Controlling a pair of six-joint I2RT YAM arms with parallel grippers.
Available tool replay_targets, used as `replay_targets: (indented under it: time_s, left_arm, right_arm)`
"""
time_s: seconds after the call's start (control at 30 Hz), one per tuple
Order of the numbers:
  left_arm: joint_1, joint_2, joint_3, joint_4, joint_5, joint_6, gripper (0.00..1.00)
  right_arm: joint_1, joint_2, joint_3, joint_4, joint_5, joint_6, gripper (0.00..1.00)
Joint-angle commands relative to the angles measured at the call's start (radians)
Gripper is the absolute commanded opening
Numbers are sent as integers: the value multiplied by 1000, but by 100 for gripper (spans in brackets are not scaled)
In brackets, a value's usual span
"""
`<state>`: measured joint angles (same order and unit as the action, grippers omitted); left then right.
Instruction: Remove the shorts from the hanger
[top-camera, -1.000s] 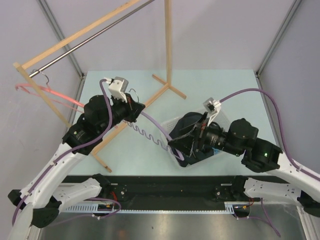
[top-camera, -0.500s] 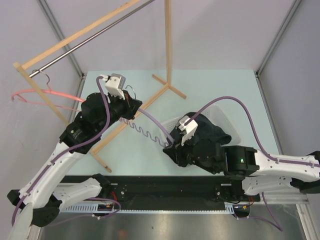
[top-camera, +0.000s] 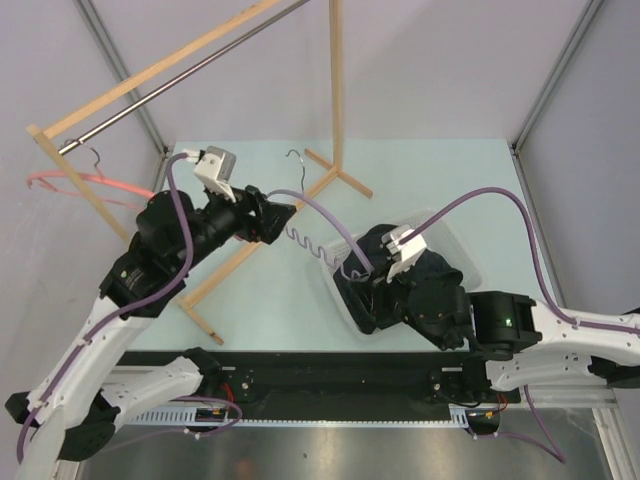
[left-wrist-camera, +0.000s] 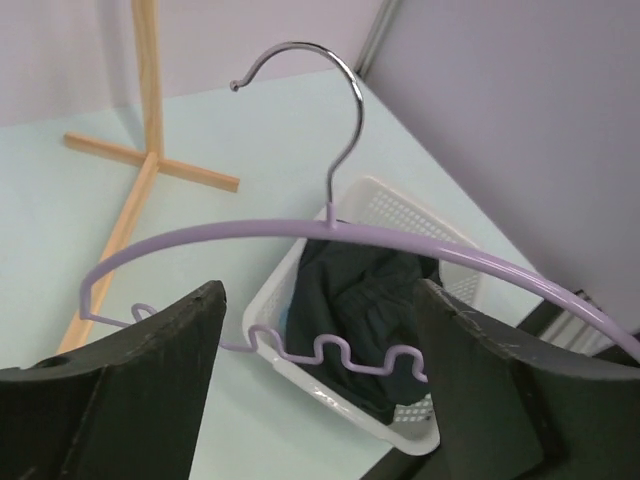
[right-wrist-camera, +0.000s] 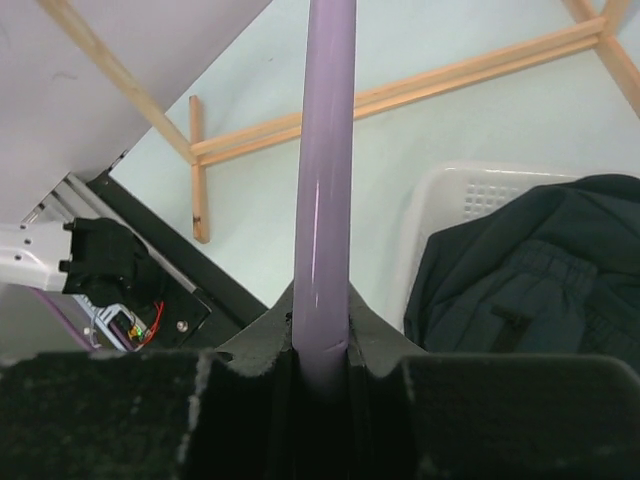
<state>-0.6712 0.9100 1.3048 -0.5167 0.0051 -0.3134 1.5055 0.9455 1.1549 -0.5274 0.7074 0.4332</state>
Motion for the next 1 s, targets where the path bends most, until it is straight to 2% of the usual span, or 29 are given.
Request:
replay_targets:
  time_s: [0.0,0.17,0.23,0.37,0.4,0.6,0.67,0.97]
  left_arm:
    - [-1,-89,53,64,100,-24,83]
    - [-1,-195,33,107,188,-99,87]
    - [-1,-265,8,132,208,-124,87]
    - [-1,-376,-38,92,165,-130,87]
    - [-1,-396,-42,52,153,-130,87]
    - [-1,-540,-62,-116,49,-133,87]
    - [-1,-586,-65,-157,10,-135,87]
    - [-1,-729,-96,-351,-86,-171,86]
  right_arm:
    - [-21,-34,54,1,102,47,0]
    - [-99,-47,52,46,75,9,0]
    - [-171,-44,52,119,8,-19,0]
    - [-336,-13,52,317,-243,-76,0]
    - [-400,-7,52,352,-284,-77,0]
    - [-568,85,58,628,-514,-22,0]
    - [-582,120,72,697,-555,-11,0]
    - [-587,340,212,819,-620,2,0]
